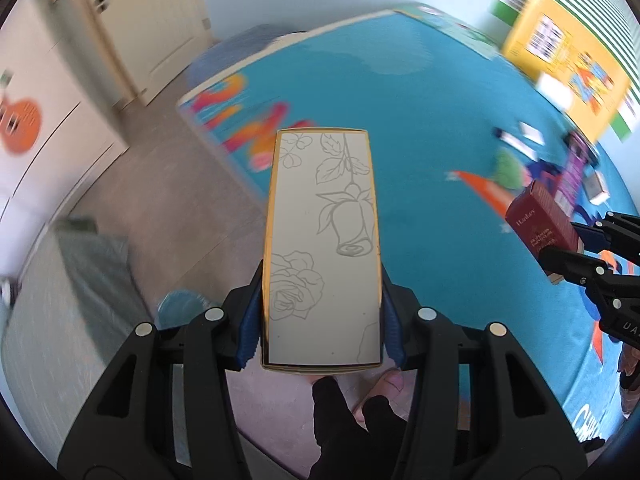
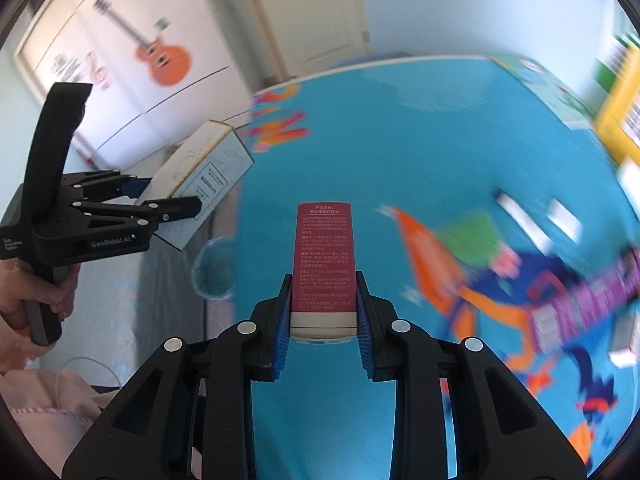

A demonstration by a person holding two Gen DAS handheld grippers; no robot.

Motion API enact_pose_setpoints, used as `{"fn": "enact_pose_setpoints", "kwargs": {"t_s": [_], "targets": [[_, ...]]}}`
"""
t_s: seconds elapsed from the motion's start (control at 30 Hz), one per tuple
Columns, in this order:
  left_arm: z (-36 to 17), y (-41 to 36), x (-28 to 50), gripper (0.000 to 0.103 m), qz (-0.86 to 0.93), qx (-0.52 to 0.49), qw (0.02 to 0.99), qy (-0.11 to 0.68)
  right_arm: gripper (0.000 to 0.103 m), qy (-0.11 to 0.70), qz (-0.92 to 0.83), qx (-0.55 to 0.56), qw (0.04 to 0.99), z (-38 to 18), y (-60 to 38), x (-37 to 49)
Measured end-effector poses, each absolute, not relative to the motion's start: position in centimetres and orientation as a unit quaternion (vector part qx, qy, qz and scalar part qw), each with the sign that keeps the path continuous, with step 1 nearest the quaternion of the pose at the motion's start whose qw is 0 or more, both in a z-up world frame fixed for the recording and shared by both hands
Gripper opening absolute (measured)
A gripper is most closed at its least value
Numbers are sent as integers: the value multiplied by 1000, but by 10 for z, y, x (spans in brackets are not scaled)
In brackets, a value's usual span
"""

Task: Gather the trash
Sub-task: 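Carry both boxes over the teal wastebasket and open both grippers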

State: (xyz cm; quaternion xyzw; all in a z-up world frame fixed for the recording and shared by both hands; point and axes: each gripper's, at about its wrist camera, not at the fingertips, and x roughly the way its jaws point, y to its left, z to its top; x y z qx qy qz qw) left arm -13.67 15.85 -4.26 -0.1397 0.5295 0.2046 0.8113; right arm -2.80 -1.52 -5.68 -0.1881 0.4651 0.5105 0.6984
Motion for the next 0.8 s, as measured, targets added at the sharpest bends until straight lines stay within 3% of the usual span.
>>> {"fn": "enact_pose_setpoints", "kwargs": {"t_s": [0.8], "targets": [[-97,345,-353,47,399,-302,700,510,29,404,705,-319,487,-66,295,-182]]}}
